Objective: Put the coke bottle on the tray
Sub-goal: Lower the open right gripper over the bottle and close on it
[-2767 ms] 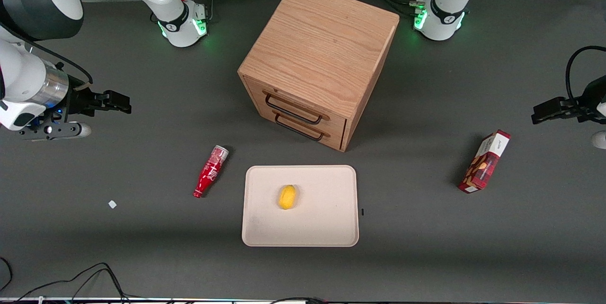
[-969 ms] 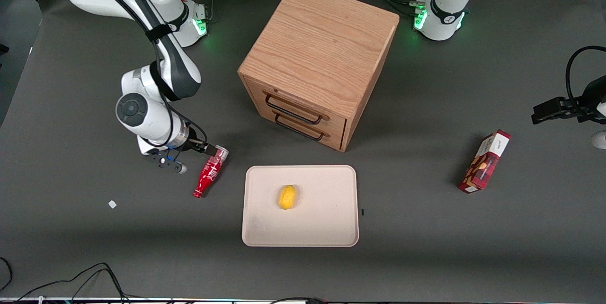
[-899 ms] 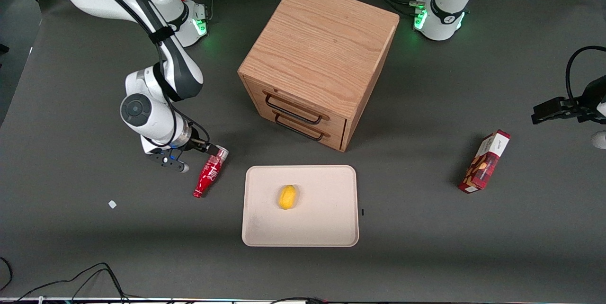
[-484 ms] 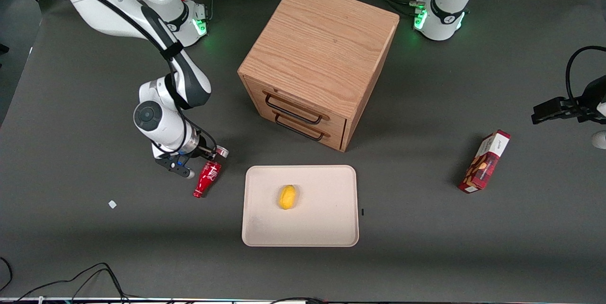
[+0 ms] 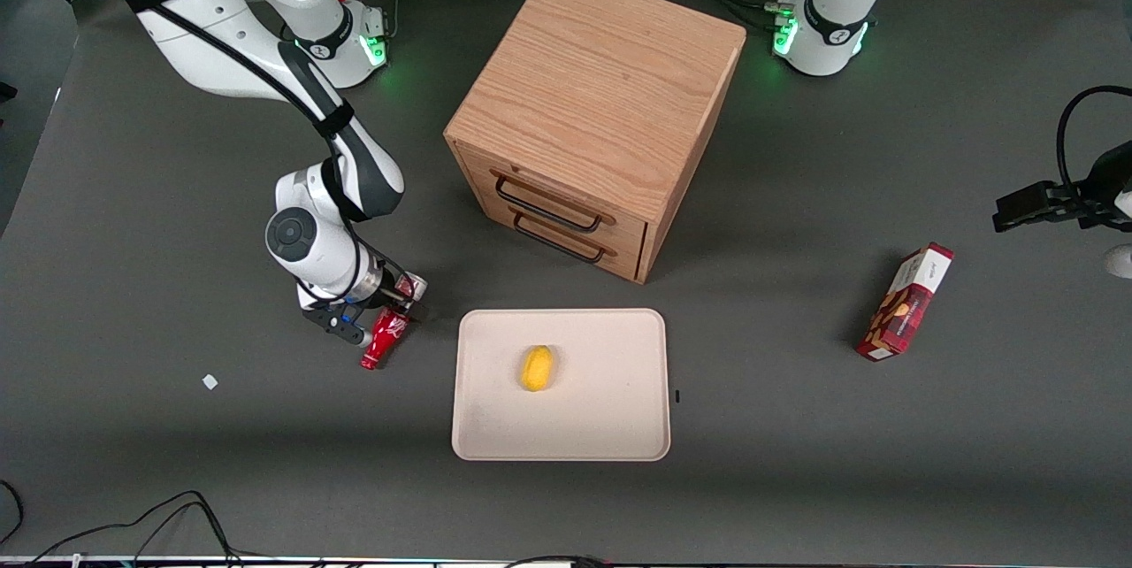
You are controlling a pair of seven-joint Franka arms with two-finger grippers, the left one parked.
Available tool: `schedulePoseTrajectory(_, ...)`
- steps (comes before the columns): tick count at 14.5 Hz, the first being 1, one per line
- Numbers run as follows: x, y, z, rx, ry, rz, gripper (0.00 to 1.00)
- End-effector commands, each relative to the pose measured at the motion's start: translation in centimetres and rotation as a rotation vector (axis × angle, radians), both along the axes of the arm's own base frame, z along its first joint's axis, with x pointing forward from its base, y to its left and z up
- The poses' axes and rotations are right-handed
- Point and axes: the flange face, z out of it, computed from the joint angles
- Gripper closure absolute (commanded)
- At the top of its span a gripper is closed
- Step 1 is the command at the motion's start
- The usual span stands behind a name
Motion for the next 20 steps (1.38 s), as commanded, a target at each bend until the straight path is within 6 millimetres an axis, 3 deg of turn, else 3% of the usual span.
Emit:
schedulePoseTrajectory(1, 0.89, 0.27, -0.88, -0.009, -0.021, -0.004, 0.0)
schedulePoseTrajectory(7, 0.95, 0.19, -0.92, -0.009, -0.025, -0.005, 0.01)
schedulePoseTrajectory(8, 0.95, 0.19, -0.92, -0.009, -0.025, -0.005, 0.14)
schedulePoseTrajectory(10, 0.95, 0.19, -0.92, -0.009, -0.025, -0.005, 0.99)
schedulePoseTrajectory(20, 1.13, -0.06, -0.48, -0.01, -0.032, -0.005, 1.0)
